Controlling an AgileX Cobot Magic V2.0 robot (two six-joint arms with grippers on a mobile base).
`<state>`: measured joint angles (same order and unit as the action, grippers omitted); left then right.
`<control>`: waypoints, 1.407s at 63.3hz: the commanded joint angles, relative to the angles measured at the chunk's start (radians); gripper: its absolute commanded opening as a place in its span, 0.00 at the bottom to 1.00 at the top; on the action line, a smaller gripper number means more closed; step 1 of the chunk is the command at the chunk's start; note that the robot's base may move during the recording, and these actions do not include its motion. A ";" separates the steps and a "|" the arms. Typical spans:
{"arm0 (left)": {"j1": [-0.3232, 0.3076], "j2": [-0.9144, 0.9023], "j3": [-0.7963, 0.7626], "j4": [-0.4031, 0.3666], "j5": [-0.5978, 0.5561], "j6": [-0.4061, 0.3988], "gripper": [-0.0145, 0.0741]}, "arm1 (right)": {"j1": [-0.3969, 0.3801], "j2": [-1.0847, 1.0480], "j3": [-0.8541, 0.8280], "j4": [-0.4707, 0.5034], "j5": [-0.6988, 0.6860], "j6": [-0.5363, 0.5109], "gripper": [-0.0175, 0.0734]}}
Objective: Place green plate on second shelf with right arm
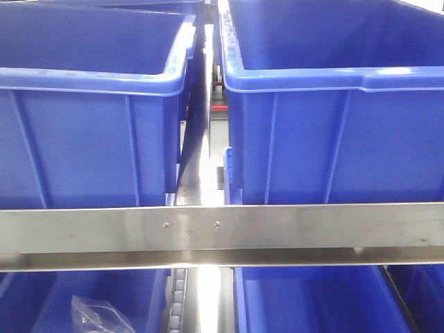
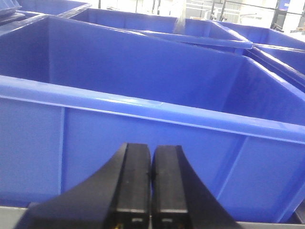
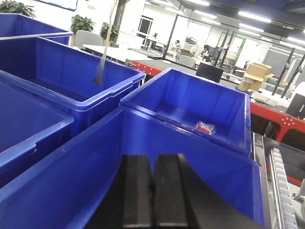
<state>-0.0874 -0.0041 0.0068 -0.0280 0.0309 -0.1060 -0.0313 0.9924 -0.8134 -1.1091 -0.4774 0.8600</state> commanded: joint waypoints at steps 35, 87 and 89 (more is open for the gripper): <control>-0.007 -0.018 0.041 -0.008 -0.089 -0.003 0.31 | 0.008 -0.756 0.540 0.025 0.181 0.335 0.25; -0.007 -0.016 0.041 -0.008 -0.087 -0.003 0.31 | 0.019 -1.013 0.823 0.039 0.477 0.390 0.25; -0.007 -0.016 0.041 -0.008 -0.087 -0.003 0.31 | 0.019 -1.013 0.823 0.056 0.477 0.364 0.25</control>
<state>-0.0874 -0.0041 0.0068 -0.0280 0.0311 -0.1060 -0.0115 -0.0112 0.0268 -1.0648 0.0164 1.2632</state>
